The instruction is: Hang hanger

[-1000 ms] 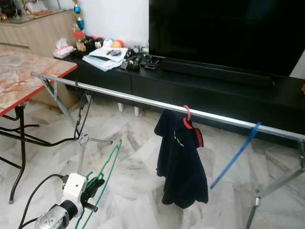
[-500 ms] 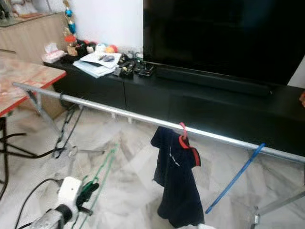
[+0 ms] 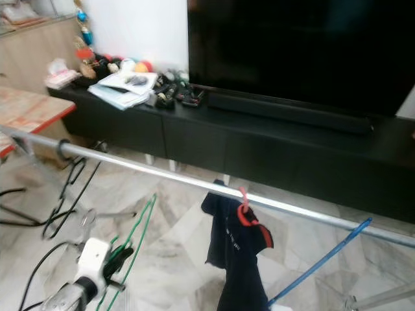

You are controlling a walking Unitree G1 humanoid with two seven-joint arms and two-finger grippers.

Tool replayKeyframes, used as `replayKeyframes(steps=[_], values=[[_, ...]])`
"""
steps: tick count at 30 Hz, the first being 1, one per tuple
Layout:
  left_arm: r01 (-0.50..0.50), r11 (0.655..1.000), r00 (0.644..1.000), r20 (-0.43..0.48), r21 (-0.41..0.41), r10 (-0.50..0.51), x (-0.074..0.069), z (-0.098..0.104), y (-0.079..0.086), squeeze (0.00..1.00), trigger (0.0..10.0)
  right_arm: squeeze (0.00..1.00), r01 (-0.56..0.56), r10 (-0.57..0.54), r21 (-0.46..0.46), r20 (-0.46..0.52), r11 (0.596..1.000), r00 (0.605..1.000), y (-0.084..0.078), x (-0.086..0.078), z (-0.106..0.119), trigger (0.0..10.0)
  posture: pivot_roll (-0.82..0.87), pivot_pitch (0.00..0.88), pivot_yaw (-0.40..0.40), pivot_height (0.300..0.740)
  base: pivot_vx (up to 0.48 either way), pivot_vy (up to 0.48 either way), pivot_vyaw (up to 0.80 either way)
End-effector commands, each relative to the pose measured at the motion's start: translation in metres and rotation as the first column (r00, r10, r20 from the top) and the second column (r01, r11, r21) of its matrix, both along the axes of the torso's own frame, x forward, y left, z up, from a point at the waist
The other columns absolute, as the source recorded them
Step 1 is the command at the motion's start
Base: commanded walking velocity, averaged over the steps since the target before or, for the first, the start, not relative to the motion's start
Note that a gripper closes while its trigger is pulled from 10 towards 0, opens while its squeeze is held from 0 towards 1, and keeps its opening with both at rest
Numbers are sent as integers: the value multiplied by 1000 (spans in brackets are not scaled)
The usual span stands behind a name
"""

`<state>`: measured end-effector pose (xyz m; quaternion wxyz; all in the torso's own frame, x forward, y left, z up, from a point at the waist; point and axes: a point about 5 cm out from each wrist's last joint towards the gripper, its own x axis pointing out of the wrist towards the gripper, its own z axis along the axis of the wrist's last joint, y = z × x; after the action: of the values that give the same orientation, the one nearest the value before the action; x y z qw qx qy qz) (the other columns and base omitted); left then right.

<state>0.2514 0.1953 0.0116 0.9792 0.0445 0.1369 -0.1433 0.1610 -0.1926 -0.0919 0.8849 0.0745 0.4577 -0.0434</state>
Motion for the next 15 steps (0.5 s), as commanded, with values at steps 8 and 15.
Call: replayKeyframes(steps=[8, 15], values=[[6, 1000, 1000, 1, -4, -6, 4, 1, -4, 0, 10000, 0, -5, 5, -15, -22, 1000, 1000, -6, -5, -1, 10000, 47, 41, 23, 740, 34, 0, 0], [39, 999, 999, 20, 5, -39, 13, 8, -7, 0, 10000, 0, -19, 18, -15, -26, 1000, 999, -6, -5, -1, 10000, 51, 43, 21, 740, 0, 0, 0]])
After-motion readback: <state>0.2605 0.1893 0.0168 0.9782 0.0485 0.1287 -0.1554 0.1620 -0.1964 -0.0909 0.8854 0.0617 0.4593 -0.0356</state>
